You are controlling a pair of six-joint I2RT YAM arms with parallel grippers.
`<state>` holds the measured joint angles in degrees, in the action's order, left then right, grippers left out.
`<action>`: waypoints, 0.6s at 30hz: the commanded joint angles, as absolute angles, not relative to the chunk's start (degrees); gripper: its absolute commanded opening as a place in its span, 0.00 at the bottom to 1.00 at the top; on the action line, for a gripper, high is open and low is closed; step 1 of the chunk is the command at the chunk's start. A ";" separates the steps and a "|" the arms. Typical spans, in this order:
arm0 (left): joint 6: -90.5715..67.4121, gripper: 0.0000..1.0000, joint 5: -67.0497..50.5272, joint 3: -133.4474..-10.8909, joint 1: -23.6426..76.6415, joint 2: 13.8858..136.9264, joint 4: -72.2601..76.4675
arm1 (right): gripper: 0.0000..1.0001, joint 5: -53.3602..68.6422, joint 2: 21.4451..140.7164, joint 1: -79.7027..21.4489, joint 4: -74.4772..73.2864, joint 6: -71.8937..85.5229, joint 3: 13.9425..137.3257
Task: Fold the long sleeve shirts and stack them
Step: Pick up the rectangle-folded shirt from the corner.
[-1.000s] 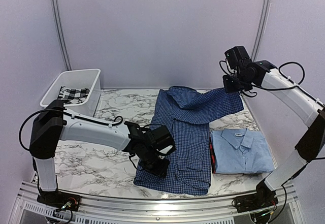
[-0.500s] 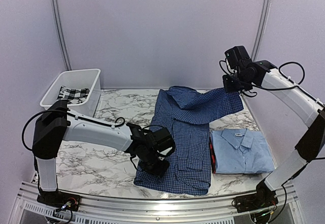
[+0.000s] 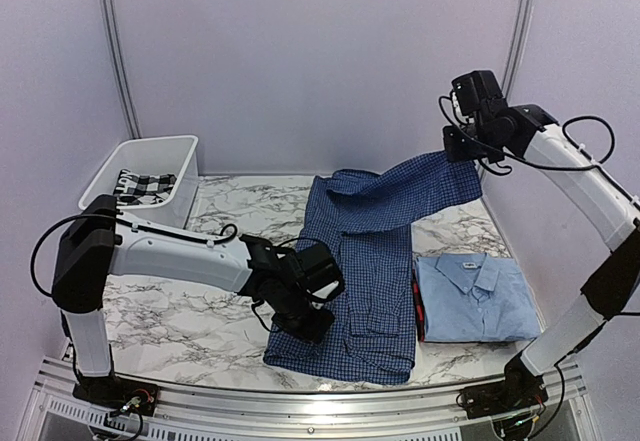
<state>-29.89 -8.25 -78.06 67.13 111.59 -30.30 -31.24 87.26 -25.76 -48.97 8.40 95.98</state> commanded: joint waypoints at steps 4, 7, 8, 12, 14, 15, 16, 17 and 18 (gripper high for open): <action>-28.84 0.00 -8.43 -79.46 67.68 107.97 -32.18 | 0.00 -33.98 86.53 -25.93 -49.99 7.60 100.43; -28.61 0.00 -8.86 -79.72 67.93 107.42 -32.19 | 0.00 -35.30 86.42 -25.93 -50.39 7.55 100.53; -28.64 0.00 -9.02 -79.83 68.00 107.28 -32.23 | 0.00 -35.86 86.33 -25.86 -50.62 7.56 100.52; -28.57 0.00 -9.29 -79.83 68.12 106.72 -32.19 | 0.00 -37.16 86.00 -25.63 -50.81 7.47 100.45; -28.52 0.00 -9.32 -79.87 68.07 106.81 -32.17 | 0.00 -37.13 86.03 -25.51 -50.87 7.44 100.44; -28.48 0.00 -9.38 -79.96 68.18 106.92 -32.22 | 0.00 -37.12 86.12 -25.45 -50.95 7.42 100.48; -28.48 0.00 -9.40 -79.99 68.20 107.02 -32.13 | 0.00 -37.29 86.13 -25.48 -50.97 7.46 100.46; -28.52 0.00 -9.40 -80.06 68.27 107.23 -32.09 | 0.00 -37.35 86.21 -25.47 -51.02 7.49 100.49; -28.48 0.00 -9.40 -80.16 68.29 107.43 -32.00 | 0.00 -37.24 86.18 -25.49 -51.06 7.46 100.47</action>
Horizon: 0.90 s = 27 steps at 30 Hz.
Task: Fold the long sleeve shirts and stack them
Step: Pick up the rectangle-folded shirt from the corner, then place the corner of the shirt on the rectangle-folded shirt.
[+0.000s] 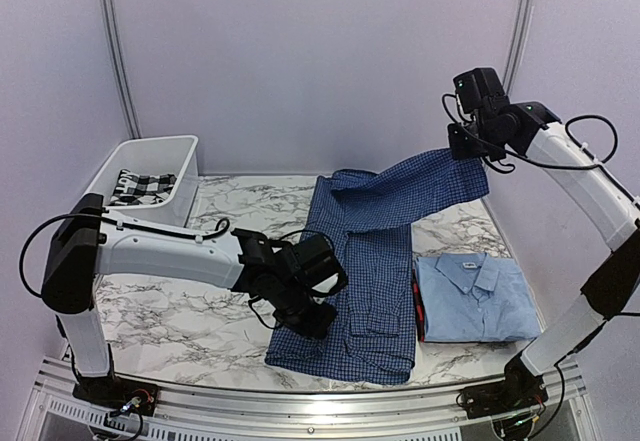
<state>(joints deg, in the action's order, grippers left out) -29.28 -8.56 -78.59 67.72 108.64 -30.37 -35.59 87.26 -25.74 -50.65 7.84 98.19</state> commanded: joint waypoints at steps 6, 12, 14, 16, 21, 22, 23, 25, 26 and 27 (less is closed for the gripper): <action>-28.49 0.00 -10.67 -81.74 68.51 109.51 -31.11 | 0.00 -36.96 85.80 -25.47 -51.15 7.64 100.09; -28.52 0.05 -11.01 -81.85 68.72 111.13 -30.64 | 0.00 -32.10 85.56 -26.82 -51.55 7.90 99.01; -28.64 0.15 -10.68 -81.66 68.73 111.17 -30.57 | 0.00 -29.73 85.97 -28.86 -51.99 8.18 98.08; -28.70 0.19 -10.28 -81.36 68.69 110.86 -30.58 | 0.00 -26.50 86.04 -31.47 -51.76 8.60 96.53; -29.84 0.33 -9.23 -78.60 67.43 107.92 -29.31 | 0.00 -17.26 86.68 -38.44 -49.87 11.48 90.99; -30.37 0.35 -9.28 -77.62 66.85 106.65 -28.65 | 0.00 -15.43 87.00 -39.83 -48.99 12.23 89.72; -30.92 0.36 -9.40 -76.42 66.09 105.62 -27.92 | 0.00 -13.18 87.42 -41.60 -47.87 13.04 88.32; -32.08 0.37 -10.04 -74.05 64.19 103.55 -26.25 | 0.00 -6.76 88.52 -44.14 -44.60 14.85 85.66; -32.73 0.38 -10.26 -72.85 63.16 102.60 -25.43 | 0.00 -4.73 89.11 -45.66 -42.80 15.89 84.56; -33.38 0.38 -10.45 -71.46 62.20 101.40 -24.59 | 0.00 -2.87 89.81 -47.15 -40.50 16.99 83.58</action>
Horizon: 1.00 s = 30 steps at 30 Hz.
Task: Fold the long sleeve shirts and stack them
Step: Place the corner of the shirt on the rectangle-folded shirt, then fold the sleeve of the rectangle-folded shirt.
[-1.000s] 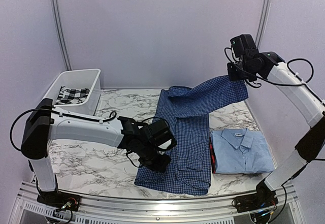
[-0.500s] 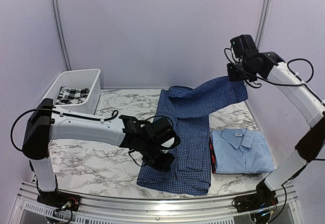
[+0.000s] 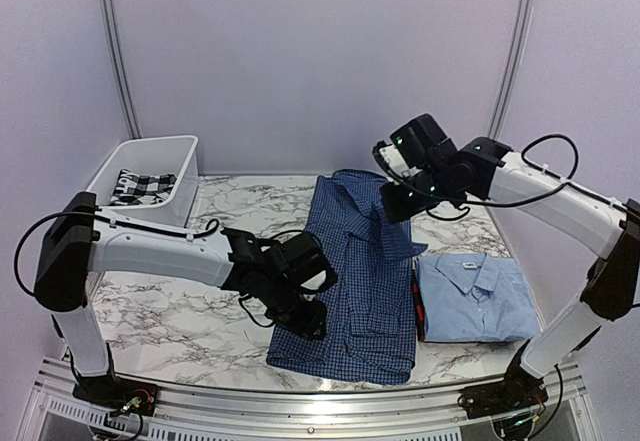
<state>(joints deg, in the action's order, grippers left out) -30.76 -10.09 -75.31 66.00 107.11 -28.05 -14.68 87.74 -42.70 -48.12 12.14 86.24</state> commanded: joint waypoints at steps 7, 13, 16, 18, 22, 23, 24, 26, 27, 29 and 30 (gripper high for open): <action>-37.98 0.39 -12.31 -61.36 54.89 93.65 -18.58 | 0.00 4.45 99.98 -57.09 -37.14 19.83 84.55; -38.74 0.41 -15.42 -56.83 52.02 90.74 -15.55 | 0.03 8.42 107.16 -61.19 -40.12 18.22 89.45; -38.70 0.42 -15.84 -55.82 51.66 90.62 -14.79 | 0.23 7.70 106.65 -61.67 -40.48 17.89 89.67; -38.82 0.44 -16.60 -55.49 51.52 90.72 -13.88 | 0.34 6.41 105.09 -61.69 -40.63 17.84 89.73; -38.82 0.47 -17.81 -56.06 51.51 92.16 -12.52 | 0.50 3.15 101.58 -60.95 -41.07 18.45 88.08; -38.80 0.47 -17.94 -56.38 51.52 92.80 -12.27 | 0.51 2.68 100.68 -60.42 -41.05 18.72 86.79; -38.78 0.48 -18.13 -56.75 51.51 93.48 -12.12 | 0.51 2.50 99.85 -59.78 -41.06 19.00 85.31; -38.57 0.48 -18.57 -57.62 51.51 95.00 -11.65 | 0.51 1.98 98.18 -58.41 -40.55 19.59 82.25; -38.51 0.48 -18.78 -58.07 51.55 95.72 -11.48 | 0.51 1.55 97.12 -57.53 -39.96 19.75 80.88; -38.30 0.48 -19.08 -59.17 51.60 97.64 -11.39 | 0.51 1.29 94.93 -54.87 -37.96 19.86 77.33; -38.32 0.49 -18.77 -59.64 51.59 98.58 -11.34 | 0.51 1.55 93.79 -52.88 -36.59 19.91 76.06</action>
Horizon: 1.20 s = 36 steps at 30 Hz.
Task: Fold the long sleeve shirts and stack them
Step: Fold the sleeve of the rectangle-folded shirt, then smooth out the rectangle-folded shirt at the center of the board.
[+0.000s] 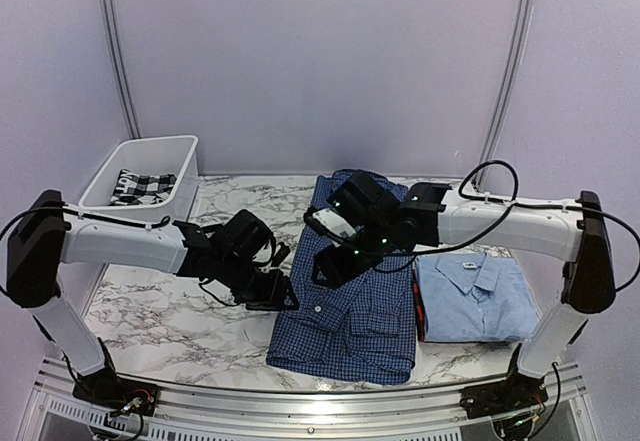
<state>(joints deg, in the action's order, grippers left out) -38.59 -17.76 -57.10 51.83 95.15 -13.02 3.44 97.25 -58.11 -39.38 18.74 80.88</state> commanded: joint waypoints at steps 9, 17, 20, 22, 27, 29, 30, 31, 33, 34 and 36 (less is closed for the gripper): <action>-39.92 0.51 -15.21 -63.08 51.62 104.63 -11.42 | 0.50 5.02 91.94 -35.60 -24.49 17.97 73.03; -40.85 0.50 -13.10 -64.60 51.67 106.49 -12.14 | 0.50 6.26 102.48 -29.30 -18.89 12.48 84.75; -41.04 0.50 -12.60 -64.94 51.69 106.17 -12.21 | 0.49 4.45 111.24 -29.34 -19.25 9.40 93.91; -40.89 0.50 -12.06 -65.08 51.73 105.64 -12.62 | 0.48 2.16 116.49 -29.36 -19.95 7.67 99.86; -40.54 0.50 -11.78 -65.46 51.70 104.53 -13.57 | 0.46 -3.21 127.82 -29.34 -19.89 3.71 113.07; -40.71 0.50 -11.74 -65.49 51.71 104.27 -13.85 | 0.46 -3.79 131.63 -29.51 -18.62 2.16 117.27; -40.77 0.50 -11.72 -65.49 51.70 104.18 -13.94 | 0.46 -3.91 133.46 -29.57 -18.41 1.37 119.48; -40.76 0.50 -11.69 -65.50 51.70 104.15 -14.04 | 0.47 -4.35 135.61 -29.66 -18.70 0.69 121.62; -40.78 0.50 -11.58 -65.57 51.69 104.07 -14.21 | 0.46 -4.63 139.25 -29.89 -19.79 -0.60 126.12; -40.68 0.50 -11.52 -65.63 51.68 104.06 -14.36 | 0.47 -4.75 140.72 -30.11 -20.00 -1.60 127.50; -40.56 0.50 -11.51 -65.73 51.69 104.21 -14.63 | 0.48 -4.92 142.77 -30.32 -19.96 -2.77 129.01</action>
<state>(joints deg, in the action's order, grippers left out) -40.93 -12.23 -64.03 51.83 105.75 -12.32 -3.03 139.63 -29.61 -20.08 1.48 124.14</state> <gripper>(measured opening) 0.497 0.474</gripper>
